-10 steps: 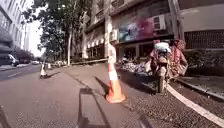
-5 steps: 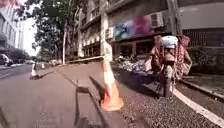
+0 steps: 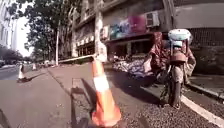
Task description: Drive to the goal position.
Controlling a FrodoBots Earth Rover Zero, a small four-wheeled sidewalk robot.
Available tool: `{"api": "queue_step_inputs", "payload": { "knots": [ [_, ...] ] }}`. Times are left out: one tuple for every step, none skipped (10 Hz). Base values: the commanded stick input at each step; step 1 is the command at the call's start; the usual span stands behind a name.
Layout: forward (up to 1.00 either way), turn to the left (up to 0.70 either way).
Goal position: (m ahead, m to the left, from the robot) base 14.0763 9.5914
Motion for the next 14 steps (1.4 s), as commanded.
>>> {"api": "queue_step_inputs", "payload": {
  "knots": [
    [-0.45, 0.02],
    [-0.45, 0.27],
    [-0.45, 0.27],
    [-0.45, 0.27],
    [-0.45, 0.27],
    [-0.45, 0.27],
    [-0.45, 0.27],
    [-0.45, 0.27],
    [-0.45, 0.27],
    [-0.45, 0.27],
    [-0.45, 0.25],
    [-0.45, 0.21],
    [-0.45, 0.00],
    [-0.45, 0.00]
  ]
}}
